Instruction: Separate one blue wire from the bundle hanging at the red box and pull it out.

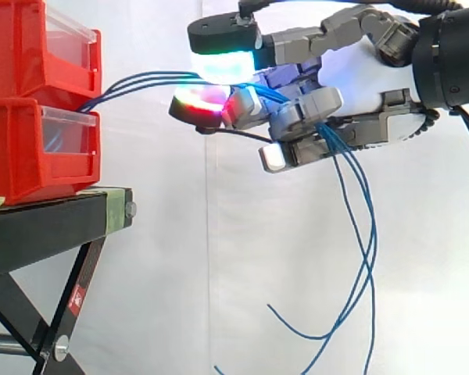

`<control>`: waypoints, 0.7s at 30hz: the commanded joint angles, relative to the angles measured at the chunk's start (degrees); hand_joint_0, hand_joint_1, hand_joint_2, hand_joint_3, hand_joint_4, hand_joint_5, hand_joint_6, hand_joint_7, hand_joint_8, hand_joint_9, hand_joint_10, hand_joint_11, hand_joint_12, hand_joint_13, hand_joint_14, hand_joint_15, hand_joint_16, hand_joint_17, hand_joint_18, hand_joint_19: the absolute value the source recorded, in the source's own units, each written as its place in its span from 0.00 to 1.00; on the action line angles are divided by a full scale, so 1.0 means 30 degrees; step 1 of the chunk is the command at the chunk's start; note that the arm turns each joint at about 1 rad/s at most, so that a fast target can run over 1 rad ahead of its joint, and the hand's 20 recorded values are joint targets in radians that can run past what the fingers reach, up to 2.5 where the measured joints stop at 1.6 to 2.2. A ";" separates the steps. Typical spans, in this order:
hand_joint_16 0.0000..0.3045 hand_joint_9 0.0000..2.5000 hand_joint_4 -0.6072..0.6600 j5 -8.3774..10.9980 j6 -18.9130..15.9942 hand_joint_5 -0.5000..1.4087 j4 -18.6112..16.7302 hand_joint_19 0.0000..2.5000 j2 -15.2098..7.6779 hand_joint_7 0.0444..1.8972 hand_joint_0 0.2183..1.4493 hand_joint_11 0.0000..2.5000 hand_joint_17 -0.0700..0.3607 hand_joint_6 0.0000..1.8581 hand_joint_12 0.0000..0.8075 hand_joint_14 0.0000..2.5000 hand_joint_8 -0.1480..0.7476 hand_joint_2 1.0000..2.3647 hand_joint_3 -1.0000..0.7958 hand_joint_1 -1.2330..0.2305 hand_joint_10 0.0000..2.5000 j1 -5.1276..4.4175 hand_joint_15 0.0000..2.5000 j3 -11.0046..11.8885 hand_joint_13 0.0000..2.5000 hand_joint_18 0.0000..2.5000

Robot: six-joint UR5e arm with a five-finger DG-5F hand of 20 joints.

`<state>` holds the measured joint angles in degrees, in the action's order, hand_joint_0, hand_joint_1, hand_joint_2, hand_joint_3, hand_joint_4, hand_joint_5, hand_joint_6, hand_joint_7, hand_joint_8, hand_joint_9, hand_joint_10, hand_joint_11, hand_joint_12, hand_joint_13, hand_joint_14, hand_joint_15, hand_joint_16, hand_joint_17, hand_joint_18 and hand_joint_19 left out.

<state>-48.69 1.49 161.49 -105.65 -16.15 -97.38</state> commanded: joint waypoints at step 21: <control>0.15 0.31 0.65 0.0030 0.0294 0.15 0.0048 0.50 0.0003 0.56 0.34 0.72 0.40 0.42 0.45 0.79 0.53 0.02 0.44 0.40 0.15 -0.0067 0.46 0.0000 0.36 0.32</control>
<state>-48.68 2.46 161.63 -105.65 -16.27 -97.38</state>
